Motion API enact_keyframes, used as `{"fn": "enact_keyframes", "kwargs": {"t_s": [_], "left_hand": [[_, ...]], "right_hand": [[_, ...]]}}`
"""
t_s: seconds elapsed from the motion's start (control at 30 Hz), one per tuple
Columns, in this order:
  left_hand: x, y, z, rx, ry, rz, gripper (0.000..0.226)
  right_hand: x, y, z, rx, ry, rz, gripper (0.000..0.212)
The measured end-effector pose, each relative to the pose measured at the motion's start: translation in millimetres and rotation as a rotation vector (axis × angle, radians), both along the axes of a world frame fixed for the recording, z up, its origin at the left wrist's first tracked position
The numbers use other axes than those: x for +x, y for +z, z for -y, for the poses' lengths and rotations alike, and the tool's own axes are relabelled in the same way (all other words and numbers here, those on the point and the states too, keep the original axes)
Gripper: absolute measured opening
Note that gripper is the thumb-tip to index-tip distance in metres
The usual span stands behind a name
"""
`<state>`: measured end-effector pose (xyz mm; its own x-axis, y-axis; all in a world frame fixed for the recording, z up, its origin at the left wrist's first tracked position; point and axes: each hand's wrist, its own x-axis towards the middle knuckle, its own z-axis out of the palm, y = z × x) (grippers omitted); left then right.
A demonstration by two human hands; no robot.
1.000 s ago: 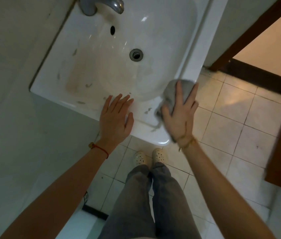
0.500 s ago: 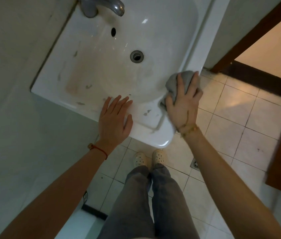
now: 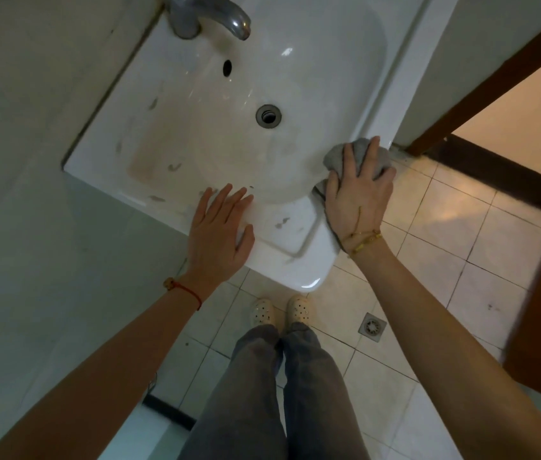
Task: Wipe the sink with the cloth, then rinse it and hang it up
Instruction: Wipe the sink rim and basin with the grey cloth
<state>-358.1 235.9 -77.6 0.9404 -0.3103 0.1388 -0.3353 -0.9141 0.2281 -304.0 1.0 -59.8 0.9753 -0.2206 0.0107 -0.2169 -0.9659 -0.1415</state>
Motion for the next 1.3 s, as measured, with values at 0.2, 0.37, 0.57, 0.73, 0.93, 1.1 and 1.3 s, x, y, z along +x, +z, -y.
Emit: {"fn": "enact_keyframes", "kwargs": {"t_s": [0.2,0.37,0.57,0.73,0.93,1.1,1.3], "left_hand": [[-5.1,5.7,-5.9,-0.096,0.211,0.039,0.048],[-1.2,7.4,-9.0,-0.139,0.675,-0.016,0.062],[2.8,-3.1,18.8,-0.383,1.013,0.003,0.065],[13.6,-2.4,47.8,-0.556,1.181,0.090,0.058],[13.7,-4.7,47.9,-0.506,1.222,0.098,0.055],[16.2,-2.7,50.1,-0.469,1.248,0.128,0.052],[17.7,-0.1,51.5,-0.474,1.284,0.141,0.052]], "right_hand": [[11.2,25.0,-20.4,0.071,0.697,0.030,0.056],[22.6,-10.3,-52.5,0.207,1.050,-0.372,0.059],[35.5,-29.6,-18.0,-0.003,1.407,-0.458,0.060],[65.1,-27.9,-18.6,0.074,1.548,-0.543,0.055],[73.2,-24.6,-81.9,0.359,1.417,-0.634,0.055],[70.1,-14.0,-27.6,0.133,1.623,-0.596,0.064],[79.7,-22.4,-42.3,0.211,1.602,-0.746,0.065]]}}
